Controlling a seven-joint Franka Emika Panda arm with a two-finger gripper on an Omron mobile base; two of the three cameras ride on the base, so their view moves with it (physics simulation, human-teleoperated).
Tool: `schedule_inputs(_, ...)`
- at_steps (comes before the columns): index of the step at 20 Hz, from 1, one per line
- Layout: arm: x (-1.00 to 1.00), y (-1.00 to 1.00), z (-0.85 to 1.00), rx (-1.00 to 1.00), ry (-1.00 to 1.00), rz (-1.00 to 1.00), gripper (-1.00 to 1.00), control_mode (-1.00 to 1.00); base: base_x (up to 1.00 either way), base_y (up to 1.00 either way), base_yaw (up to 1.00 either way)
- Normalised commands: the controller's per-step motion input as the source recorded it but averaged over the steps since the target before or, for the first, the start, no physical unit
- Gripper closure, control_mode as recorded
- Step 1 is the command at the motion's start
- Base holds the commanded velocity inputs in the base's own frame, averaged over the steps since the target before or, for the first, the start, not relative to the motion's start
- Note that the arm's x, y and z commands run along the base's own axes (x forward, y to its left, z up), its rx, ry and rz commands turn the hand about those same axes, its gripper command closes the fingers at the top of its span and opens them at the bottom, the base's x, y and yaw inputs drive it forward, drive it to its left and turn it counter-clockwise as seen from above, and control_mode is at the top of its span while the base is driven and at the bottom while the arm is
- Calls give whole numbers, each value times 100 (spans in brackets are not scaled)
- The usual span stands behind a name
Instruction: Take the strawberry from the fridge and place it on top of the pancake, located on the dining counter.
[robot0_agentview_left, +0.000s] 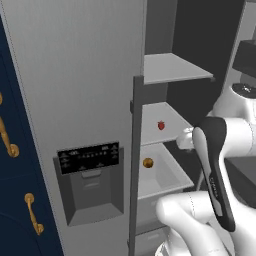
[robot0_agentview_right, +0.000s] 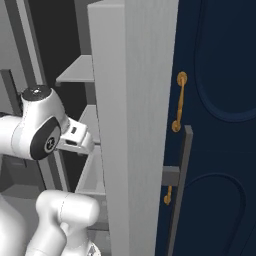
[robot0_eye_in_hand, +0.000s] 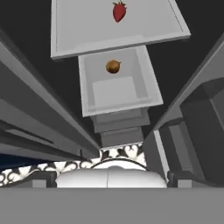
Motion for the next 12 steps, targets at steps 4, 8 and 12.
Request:
schedule_inputs(4, 31, 0, 0, -3, -23, 18, -100, -100, 0, 0, 0)
schedule_inputs(8, 33, 0, -1, -6, -26, 12, -100, -100, 0, 0, 0)
schedule_inputs(12, 58, -3, 0, 0, -10, 3, -100, -100, 0, 0, 0)
